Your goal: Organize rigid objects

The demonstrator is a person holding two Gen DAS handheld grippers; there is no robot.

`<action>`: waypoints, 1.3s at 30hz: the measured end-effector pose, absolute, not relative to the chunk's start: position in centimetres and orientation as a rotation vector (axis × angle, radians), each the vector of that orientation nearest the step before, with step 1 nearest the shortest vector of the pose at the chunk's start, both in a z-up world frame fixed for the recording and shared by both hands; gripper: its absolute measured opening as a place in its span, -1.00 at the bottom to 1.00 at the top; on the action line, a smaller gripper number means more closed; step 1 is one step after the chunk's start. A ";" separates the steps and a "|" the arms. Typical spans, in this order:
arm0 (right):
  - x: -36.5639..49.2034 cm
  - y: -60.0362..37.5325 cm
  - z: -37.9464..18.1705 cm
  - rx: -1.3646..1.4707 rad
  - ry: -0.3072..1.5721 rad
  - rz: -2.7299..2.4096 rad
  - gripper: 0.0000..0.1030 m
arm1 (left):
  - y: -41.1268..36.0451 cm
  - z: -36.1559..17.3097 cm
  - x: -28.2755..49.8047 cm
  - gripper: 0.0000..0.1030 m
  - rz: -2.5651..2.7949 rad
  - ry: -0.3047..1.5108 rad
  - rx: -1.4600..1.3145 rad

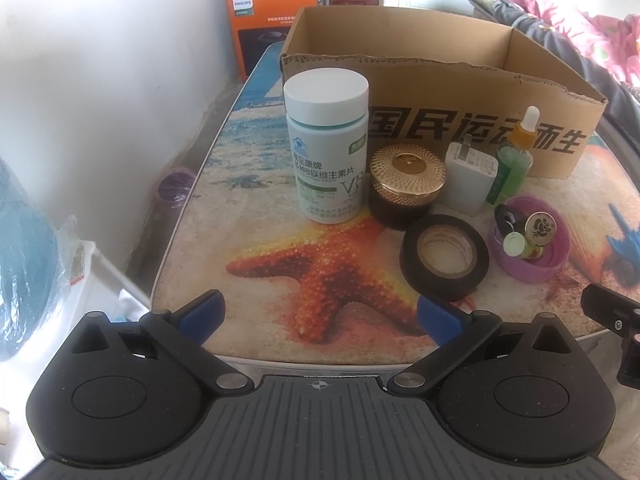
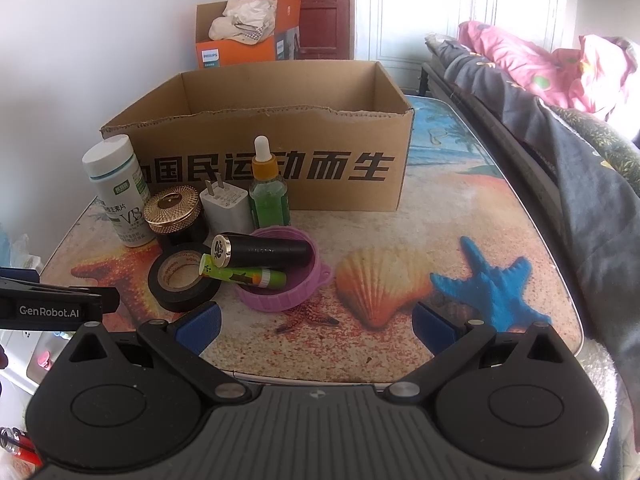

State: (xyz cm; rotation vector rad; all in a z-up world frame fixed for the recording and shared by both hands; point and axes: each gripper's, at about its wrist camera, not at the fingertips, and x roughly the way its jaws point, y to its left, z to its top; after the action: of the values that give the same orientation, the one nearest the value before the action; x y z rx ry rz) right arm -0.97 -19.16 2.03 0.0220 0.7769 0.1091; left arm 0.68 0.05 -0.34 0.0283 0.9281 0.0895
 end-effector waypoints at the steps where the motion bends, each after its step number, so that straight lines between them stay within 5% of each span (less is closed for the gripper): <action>1: -1.0 -19.2 2.0 0.021 0.776 0.108 1.00 | 0.0 -0.3 0.7 0.99 0.090 0.928 0.030; 39: 0.8 -19.9 1.5 0.009 0.746 0.125 1.00 | -0.6 -1.7 2.7 0.99 0.091 0.991 0.062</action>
State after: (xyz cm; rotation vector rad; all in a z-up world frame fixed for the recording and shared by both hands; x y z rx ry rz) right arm 0.80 -19.86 1.46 0.0087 0.7461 0.1253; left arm 2.66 -0.63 -1.70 0.0617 0.9912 0.0908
